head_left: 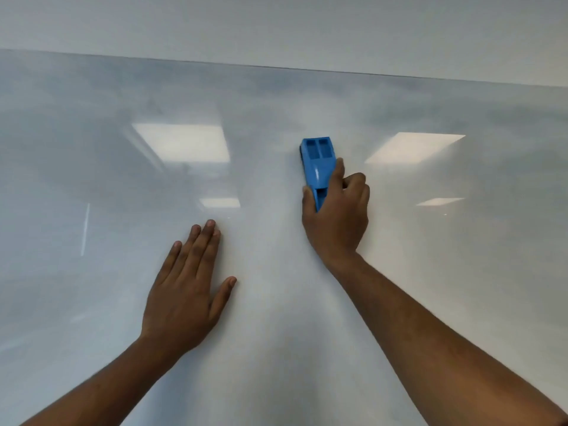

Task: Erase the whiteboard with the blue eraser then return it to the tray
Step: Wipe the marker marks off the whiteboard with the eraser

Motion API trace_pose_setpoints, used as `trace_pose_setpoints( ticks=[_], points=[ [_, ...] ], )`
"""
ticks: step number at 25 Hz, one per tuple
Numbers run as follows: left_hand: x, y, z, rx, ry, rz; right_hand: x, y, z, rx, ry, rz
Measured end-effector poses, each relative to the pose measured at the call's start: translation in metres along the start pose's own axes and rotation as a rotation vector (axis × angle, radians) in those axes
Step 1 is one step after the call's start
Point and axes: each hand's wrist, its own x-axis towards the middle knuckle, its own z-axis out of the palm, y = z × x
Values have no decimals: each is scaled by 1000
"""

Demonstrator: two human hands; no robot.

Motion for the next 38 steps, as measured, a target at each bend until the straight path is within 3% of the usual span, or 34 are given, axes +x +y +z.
trace_pose_setpoints(
  ticks=[5,8,10,11,15,17,19,22,24,29,32,38],
  points=[
    [-31,-82,-15,9,-34,-71,-59,-99,21,38,-112,-136],
    [-43,-109,-21,0,-36,-71,-99,-137,26,35,-183,-481],
    [-51,-127,-23,-9,-30,-49,-101,-134,26,30,-224,-573],
    [-55,-138,-25,-13,-23,-30,-96,-128,25,25,-219,-499],
    [-76,-183,-30,0,-25,30,-69,-120,25,54,-82,125],
    [-86,-204,-33,-3,-32,62,-71,-148,34,22,-34,284],
    [-93,-213,-33,-9,-27,88,-91,-185,41,52,-39,172],
    [-102,-215,-29,-41,-13,69,-154,-229,49,45,-145,-260],
    [-111,-219,-28,-53,-8,52,-170,-229,47,17,-185,-415],
    [-123,-244,-31,-14,26,17,-154,-182,33,71,-82,-67],
    [-121,-244,-30,-10,35,37,-157,-184,39,80,-31,-24],
    [-130,-256,-35,-1,1,13,-198,-250,63,96,-35,24]
  ],
)
